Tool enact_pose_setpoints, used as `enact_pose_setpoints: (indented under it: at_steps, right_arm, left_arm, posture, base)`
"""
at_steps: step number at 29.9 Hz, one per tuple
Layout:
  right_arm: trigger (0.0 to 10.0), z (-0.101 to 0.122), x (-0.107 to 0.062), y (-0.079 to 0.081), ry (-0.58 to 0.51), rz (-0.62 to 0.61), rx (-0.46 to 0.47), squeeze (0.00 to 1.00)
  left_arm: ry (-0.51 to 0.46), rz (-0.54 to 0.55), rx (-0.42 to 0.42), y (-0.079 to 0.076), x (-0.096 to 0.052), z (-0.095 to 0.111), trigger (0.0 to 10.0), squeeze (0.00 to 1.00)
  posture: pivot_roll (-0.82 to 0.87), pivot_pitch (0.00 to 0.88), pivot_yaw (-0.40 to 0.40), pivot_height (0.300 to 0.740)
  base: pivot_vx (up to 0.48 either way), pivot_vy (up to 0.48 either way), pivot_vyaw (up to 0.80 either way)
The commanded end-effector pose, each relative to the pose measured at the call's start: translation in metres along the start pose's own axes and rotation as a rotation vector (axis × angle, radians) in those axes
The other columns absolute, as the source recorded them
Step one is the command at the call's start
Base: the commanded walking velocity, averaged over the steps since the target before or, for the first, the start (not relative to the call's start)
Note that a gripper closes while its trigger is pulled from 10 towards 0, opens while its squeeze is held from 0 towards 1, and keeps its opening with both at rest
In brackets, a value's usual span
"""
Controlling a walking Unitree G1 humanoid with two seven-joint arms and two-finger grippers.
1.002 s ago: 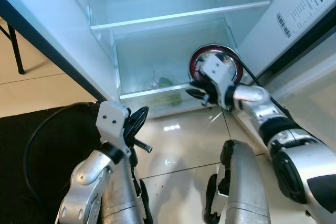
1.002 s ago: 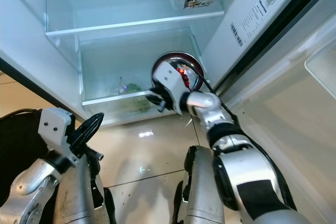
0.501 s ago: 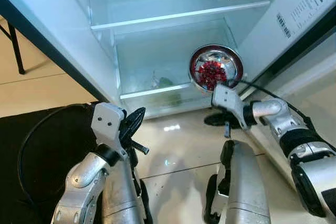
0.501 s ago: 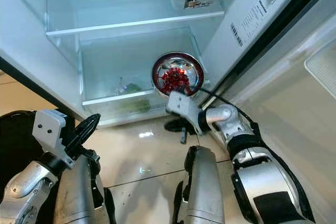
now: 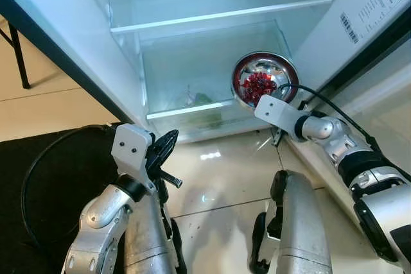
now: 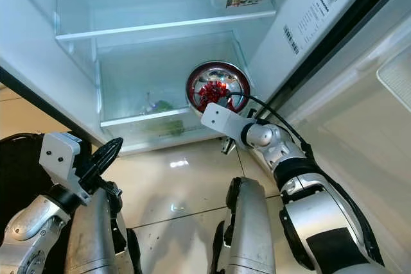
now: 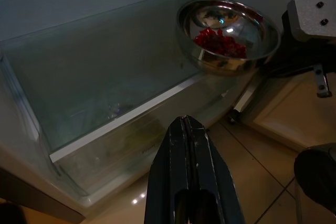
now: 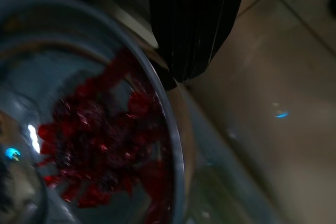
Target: Restocking fridge
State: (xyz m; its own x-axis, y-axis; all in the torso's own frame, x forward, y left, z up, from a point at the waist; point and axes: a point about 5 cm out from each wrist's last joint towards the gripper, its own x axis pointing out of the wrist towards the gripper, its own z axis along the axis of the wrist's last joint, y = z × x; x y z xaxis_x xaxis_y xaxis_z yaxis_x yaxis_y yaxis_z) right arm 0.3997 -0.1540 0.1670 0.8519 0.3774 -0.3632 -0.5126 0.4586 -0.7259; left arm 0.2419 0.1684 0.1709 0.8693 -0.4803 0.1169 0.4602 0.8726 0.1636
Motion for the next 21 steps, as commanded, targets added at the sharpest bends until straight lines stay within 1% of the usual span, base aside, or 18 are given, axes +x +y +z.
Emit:
enact_pose_setpoints:
  at_steps: [1, 5, 6, 7, 8, 11, 12, 13, 14, 16, 21]
  right_arm:
    - [10.0, -0.011, -0.001, 0.004, 0.046, -0.009, 0.003, 0.00]
    - [10.0, -0.003, -0.001, -0.006, 0.012, -0.115, 0.033, 0.00]
    - [10.0, -0.003, -0.001, -0.006, 0.012, -0.115, 0.033, 0.00]
    - [10.0, 0.000, 0.000, -0.011, 0.005, -0.172, 0.052, 0.00]
    - [10.0, 0.000, 0.000, -0.011, 0.005, -0.172, 0.052, 0.00]
    - [10.0, 0.003, 0.000, -0.016, 0.000, -0.253, 0.089, 0.00]
    - [10.0, 0.003, 0.000, -0.016, 0.000, -0.253, 0.089, 0.00]
    - [10.0, 0.010, 0.000, -0.024, -0.028, -0.332, 0.156, 0.00]
    - [10.0, 0.013, 0.000, -0.028, -0.045, -0.367, 0.189, 0.00]
    - [10.0, 0.018, -0.002, -0.035, -0.060, -0.428, 0.227, 0.00]
    - [10.0, 0.020, -0.002, -0.041, -0.052, -0.462, 0.236, 0.00]
  left_arm:
    - [0.030, -0.012, 0.004, 0.000, -0.006, -0.003, 10.0, 0.00]
    - [0.030, -0.014, 0.008, 0.000, -0.006, -0.003, 10.0, 0.00]
    - [0.030, -0.014, 0.008, 0.000, -0.006, -0.003, 10.0, 0.00]
    - [0.029, -0.014, 0.008, 0.001, -0.006, -0.002, 10.0, 0.00]
    - [0.029, -0.014, 0.008, 0.001, -0.006, -0.002, 10.0, 0.00]
    - [0.028, -0.015, 0.008, 0.000, -0.006, -0.002, 10.0, 0.00]
    - [0.028, -0.015, 0.008, 0.000, -0.006, -0.002, 10.0, 0.00]
    - [0.029, -0.016, 0.007, 0.000, -0.006, -0.002, 10.0, 0.00]
    - [0.029, -0.016, 0.008, 0.000, -0.006, -0.002, 10.0, 0.00]
    - [0.029, -0.016, 0.007, 0.000, -0.006, -0.002, 10.0, 0.00]
    - [0.029, -0.016, 0.007, 0.000, -0.006, -0.002, 10.0, 0.00]
  posture:
    - [0.21, 0.477, -0.048, 0.395]
    - [0.21, 0.479, -0.049, 0.395]
    - [0.21, 0.479, -0.049, 0.395]
    - [0.21, 0.483, -0.047, 0.395]
    - [0.21, 0.483, -0.047, 0.395]
    - [0.21, 0.484, -0.047, 0.395]
    - [0.21, 0.484, -0.047, 0.395]
    - [0.21, 0.487, -0.047, 0.395]
    - [0.21, 0.487, -0.047, 0.395]
    - [0.21, 0.487, -0.047, 0.395]
    - [0.21, 0.486, -0.050, 0.395]
  base:
    - [0.000, 0.000, 0.00]
    - [0.000, 0.000, 0.00]
    - [0.000, 0.000, 0.00]
    - [0.000, 0.000, 0.00]
    - [0.000, 0.000, 0.00]
    - [0.000, 0.000, 0.00]
    - [0.000, 0.000, 0.00]
    - [0.000, 0.000, 0.00]
    - [0.000, 0.000, 0.00]
    - [0.000, 0.000, 0.00]
    - [0.000, 0.000, 0.00]
